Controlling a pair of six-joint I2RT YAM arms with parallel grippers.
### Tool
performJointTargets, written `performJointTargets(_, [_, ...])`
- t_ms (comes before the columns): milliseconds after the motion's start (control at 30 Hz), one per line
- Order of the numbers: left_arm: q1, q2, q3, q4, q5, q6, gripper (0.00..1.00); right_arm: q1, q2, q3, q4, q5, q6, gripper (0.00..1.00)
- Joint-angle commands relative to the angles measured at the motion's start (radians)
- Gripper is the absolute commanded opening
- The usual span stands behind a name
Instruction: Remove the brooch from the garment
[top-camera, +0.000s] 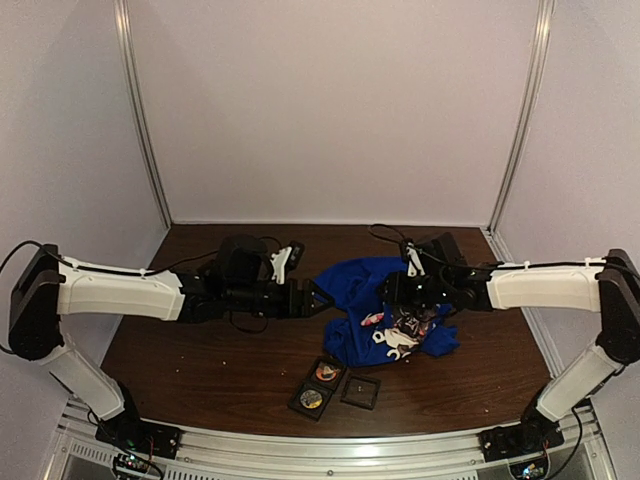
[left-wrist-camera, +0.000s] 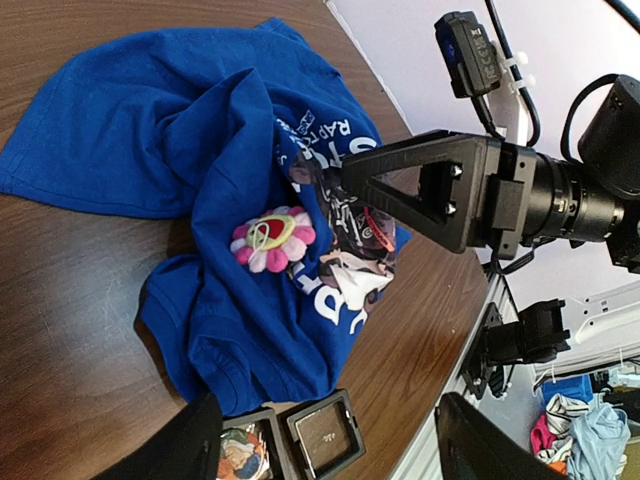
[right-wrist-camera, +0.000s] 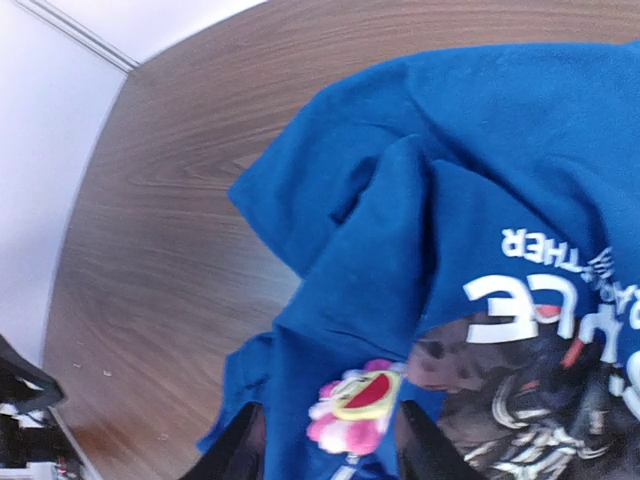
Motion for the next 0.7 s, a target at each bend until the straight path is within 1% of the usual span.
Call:
performJointTargets(0, [-0.001, -0.011, -0.018, 0.024, -0.019, 0.013, 0.74, 0.005, 0.026, 0.039, -0.233, 0.221, -0.039, 0.53])
performJointTargets(67, [-0.003, -0.018, -0.032, 0.023, -0.027, 0.011, 0.74, 0.005, 0.059, 0.058, -0.258, 0.241, -0.049, 0.61])
performJointTargets(233, [-0.003, -0.043, -0.062, 0.005, -0.055, 0.005, 0.75, 0.006, 0.140, 0.104, -0.255, 0.232, -0.064, 0.75])
performJointTargets(300, [-0.003, -0.056, -0.075, 0.005, -0.066, -0.001, 0.75, 0.005, 0.181, 0.135, -0.263, 0.237, -0.068, 0.78])
performJointTargets(400, [-0.002, -0.073, -0.093, 0.005, -0.079, -0.008, 0.75, 0.007, 0.248, 0.176, -0.303, 0.285, -0.058, 0.78])
performJointTargets(433, [-0.003, -0.079, -0.099, 0.006, -0.084, -0.009, 0.75, 0.008, 0.259, 0.183, -0.310, 0.300, -0.054, 0.74])
performJointTargets(467, [-0.003, -0.082, -0.104, 0.008, -0.087, -0.010, 0.75, 0.007, 0.264, 0.185, -0.312, 0.306, -0.050, 0.67])
performJointTargets(533, [-0.003, -0.093, -0.113, 0.009, -0.094, -0.008, 0.75, 0.007, 0.257, 0.183, -0.300, 0.291, -0.045, 0.47])
performJointTargets(600, [-0.003, -0.099, -0.122, 0.017, -0.094, -0.005, 0.74, 0.007, 0.235, 0.170, -0.263, 0.240, -0.049, 0.28])
performJointTargets(633, [-0.003, -0.102, -0.126, 0.022, -0.093, -0.002, 0.74, 0.007, 0.222, 0.162, -0.240, 0.212, -0.052, 0.19])
performJointTargets(667, [-0.003, -0.102, -0.127, 0.029, -0.090, -0.002, 0.74, 0.007, 0.210, 0.154, -0.218, 0.179, -0.051, 0.12])
